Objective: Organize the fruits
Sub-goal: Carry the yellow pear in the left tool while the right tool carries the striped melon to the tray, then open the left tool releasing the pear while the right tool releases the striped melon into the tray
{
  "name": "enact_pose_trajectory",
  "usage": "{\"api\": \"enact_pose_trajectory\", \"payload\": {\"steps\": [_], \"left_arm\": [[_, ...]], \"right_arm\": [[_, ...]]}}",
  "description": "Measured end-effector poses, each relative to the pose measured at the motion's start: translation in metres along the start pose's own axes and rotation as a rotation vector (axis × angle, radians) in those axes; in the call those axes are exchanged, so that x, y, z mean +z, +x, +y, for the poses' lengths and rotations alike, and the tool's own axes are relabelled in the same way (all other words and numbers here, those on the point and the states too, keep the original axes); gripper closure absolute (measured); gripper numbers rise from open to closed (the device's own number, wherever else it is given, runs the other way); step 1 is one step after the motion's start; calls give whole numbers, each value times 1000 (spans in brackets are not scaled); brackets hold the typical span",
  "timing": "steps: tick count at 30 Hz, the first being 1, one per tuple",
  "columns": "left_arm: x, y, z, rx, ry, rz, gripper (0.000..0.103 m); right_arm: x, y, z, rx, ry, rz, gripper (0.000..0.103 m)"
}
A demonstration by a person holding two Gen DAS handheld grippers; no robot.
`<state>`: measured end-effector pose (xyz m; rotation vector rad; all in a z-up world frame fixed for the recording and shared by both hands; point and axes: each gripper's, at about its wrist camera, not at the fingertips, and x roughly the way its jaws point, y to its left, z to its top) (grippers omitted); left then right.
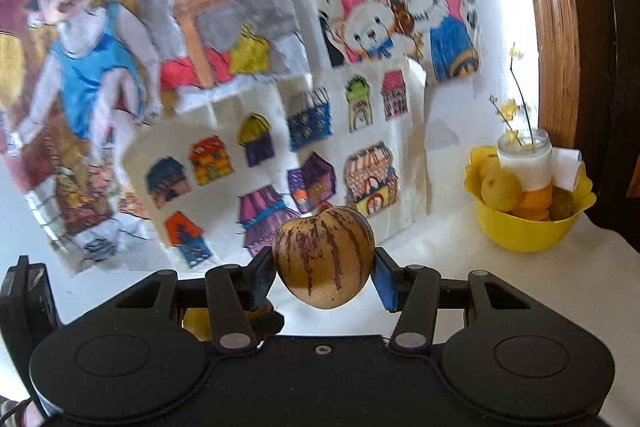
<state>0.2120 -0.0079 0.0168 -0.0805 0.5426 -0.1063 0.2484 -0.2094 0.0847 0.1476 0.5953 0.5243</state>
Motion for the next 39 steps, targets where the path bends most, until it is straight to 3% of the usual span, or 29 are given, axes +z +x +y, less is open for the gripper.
{"api": "enact_pose_trajectory", "payload": {"steps": [21, 31, 34, 35, 36, 39], "left_arm": [[-3, -102, -27, -18, 31, -94, 39], [-58, -140, -35, -28, 59, -42, 40], [-83, -143, -37, -30, 77, 1, 47], [-90, -143, -37, -34, 75, 16, 54], [-98, -144, -36, -41, 72, 29, 72], [-118, -140, -37, -58, 63, 74, 74]], "right_arm": [[-40, -138, 43, 89, -17, -104, 50], [-96, -178, 28, 56, 16, -89, 50], [-117, -182, 21, 36, 26, -69, 50], [-125, -182, 18, 25, 27, -59, 50], [-134, -181, 16, 16, 29, -47, 50], [-161, -171, 8, -11, 42, -5, 50]]}}
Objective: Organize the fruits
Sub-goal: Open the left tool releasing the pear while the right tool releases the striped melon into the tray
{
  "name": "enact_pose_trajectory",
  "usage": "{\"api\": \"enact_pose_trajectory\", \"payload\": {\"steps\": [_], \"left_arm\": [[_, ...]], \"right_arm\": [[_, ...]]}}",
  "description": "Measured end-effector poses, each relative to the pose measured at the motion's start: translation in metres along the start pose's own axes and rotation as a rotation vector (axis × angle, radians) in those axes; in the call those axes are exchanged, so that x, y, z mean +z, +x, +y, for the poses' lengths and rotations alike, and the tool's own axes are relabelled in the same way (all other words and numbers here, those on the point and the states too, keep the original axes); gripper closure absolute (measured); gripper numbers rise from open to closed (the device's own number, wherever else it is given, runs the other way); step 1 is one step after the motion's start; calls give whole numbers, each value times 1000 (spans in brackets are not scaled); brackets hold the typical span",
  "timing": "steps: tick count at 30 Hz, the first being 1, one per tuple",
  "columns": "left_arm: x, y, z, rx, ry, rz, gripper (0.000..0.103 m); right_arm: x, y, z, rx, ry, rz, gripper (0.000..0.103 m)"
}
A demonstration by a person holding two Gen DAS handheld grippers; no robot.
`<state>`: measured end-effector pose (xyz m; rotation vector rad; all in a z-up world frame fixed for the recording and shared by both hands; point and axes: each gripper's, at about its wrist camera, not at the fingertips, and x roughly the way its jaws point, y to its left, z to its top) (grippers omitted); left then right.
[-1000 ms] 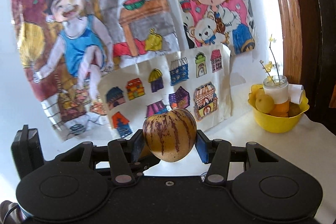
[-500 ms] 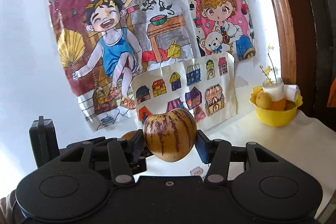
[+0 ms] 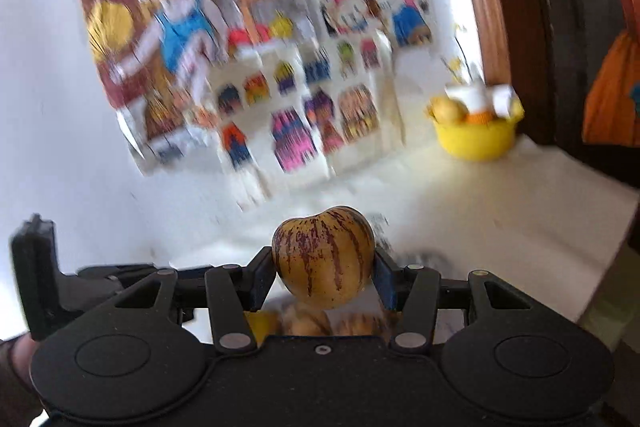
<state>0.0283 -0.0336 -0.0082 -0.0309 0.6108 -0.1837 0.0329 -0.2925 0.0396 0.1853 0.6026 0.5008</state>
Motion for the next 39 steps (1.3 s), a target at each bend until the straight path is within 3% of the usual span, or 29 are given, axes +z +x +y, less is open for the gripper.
{"api": "enact_pose_trajectory", "payload": {"steps": [1, 3, 4, 5, 7, 11, 15, 23, 28, 30, 31, 39], "left_arm": [[-7, 6, -2, -2, 1, 5, 74], [-29, 38, -9, 35, 47, 83, 88], [-40, 46, -8, 73, 32, 47, 91], [-44, 52, -6, 106, 25, 66, 97], [-49, 57, 5, 65, -35, 110, 92], [-59, 54, 14, 70, -43, 101, 92], [-53, 47, 5, 54, 8, 67, 91], [-47, 42, 5, 42, -30, 38, 65], [-43, 39, 6, 37, -37, 22, 58], [-42, 36, 7, 35, -41, 13, 41], [-41, 34, 6, 39, -43, 2, 38], [-32, 29, 7, 38, -56, -7, 30]], "right_arm": [[-10, 7, -3, -6, 10, 20, 50], [-35, 29, -6, -19, 18, 66, 50], [-47, 41, -8, -1, 48, 101, 50], [-60, 50, -8, 0, 54, 137, 50], [-76, 56, -4, -11, 20, 160, 50], [-93, 68, -11, -24, 39, 205, 49], [-91, 74, -8, -56, 4, 196, 48], [-93, 72, -11, -58, 17, 191, 44], [-86, 63, -11, -65, 34, 156, 37], [-83, 59, -8, -68, 29, 137, 31], [-82, 56, -7, -73, 24, 125, 28], [-73, 49, -2, -72, 34, 80, 19]]}}
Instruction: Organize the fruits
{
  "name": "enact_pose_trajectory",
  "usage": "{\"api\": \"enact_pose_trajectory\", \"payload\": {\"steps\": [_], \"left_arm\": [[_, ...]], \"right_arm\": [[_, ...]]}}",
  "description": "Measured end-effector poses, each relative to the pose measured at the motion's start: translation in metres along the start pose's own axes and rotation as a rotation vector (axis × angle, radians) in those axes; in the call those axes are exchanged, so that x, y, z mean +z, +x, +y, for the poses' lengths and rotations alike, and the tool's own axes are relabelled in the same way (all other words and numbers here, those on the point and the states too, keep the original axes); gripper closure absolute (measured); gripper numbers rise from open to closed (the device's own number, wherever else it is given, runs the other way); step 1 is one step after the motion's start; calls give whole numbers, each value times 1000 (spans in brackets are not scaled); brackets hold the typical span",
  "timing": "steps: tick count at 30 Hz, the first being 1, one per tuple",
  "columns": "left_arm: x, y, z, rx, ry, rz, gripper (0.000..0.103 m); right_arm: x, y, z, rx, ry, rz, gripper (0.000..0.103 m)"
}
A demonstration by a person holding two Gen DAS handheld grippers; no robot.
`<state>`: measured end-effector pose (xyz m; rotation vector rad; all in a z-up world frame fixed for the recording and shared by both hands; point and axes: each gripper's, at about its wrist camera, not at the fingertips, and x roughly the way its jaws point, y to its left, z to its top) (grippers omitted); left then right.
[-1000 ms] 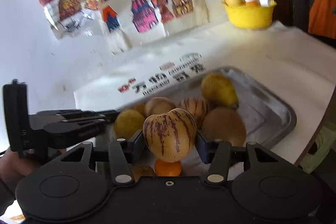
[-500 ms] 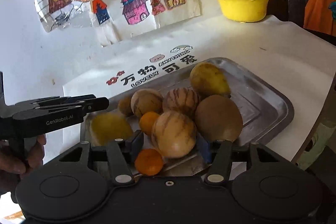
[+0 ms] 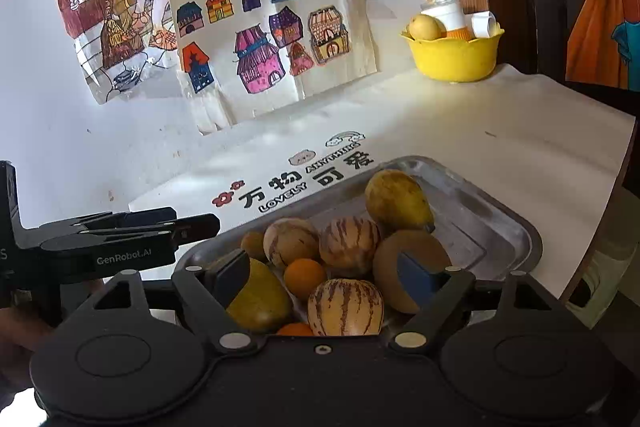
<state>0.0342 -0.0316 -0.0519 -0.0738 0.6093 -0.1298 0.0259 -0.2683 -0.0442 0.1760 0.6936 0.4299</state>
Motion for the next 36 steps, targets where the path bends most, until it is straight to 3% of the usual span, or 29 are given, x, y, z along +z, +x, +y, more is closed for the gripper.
{"api": "enact_pose_trajectory", "payload": {"steps": [7, 20, 29, 36], "left_arm": [[10, -7, -4, 0, -2, -5, 24], [27, -33, -8, -7, -15, -41, 1], [25, -49, -7, -15, -32, 5, 1], [6, -70, -3, -25, -54, 27, 0]], "right_arm": [[10, -3, 6, 4, -1, -16, 14], [22, -35, 20, -1, -18, -80, 1], [21, -62, 29, -31, -20, -80, 1], [1, -77, 37, -68, -2, -52, 1]]}}
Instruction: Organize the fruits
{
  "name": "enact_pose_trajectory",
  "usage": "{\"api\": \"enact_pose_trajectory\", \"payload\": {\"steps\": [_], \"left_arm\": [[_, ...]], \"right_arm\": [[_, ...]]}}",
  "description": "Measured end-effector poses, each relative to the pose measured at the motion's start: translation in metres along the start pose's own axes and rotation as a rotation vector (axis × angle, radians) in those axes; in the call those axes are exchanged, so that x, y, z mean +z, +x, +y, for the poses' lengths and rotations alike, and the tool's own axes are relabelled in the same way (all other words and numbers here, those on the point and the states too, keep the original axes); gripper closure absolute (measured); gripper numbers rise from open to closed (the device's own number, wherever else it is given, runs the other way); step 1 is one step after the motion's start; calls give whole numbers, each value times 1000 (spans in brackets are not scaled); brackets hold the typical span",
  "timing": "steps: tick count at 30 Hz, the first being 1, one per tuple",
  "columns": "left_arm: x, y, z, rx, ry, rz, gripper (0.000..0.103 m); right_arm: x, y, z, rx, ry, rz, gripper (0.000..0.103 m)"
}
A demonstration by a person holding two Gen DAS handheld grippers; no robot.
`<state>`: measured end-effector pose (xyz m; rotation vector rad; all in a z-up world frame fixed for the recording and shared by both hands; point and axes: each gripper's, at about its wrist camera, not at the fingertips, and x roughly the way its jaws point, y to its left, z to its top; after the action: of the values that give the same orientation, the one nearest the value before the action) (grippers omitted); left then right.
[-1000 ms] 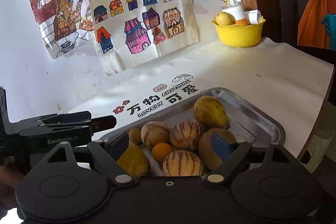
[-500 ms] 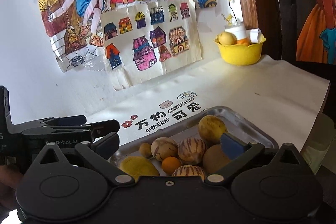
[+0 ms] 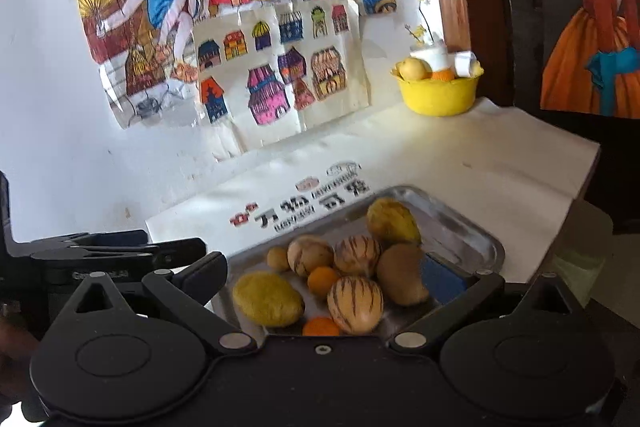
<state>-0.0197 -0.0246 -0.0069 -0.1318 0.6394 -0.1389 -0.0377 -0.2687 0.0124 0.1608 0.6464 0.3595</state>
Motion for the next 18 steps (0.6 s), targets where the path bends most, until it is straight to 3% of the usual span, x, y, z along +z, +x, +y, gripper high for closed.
{"api": "enact_pose_trajectory", "payload": {"steps": [7, 18], "left_arm": [[-15, -10, -4, 40, 34, 25, 0], [-17, -18, -2, 33, 22, 27, 0]], "right_arm": [[-21, -3, 5, 7, 25, 42, 1], [-22, -14, 4, -10, 24, 30, 1]]}}
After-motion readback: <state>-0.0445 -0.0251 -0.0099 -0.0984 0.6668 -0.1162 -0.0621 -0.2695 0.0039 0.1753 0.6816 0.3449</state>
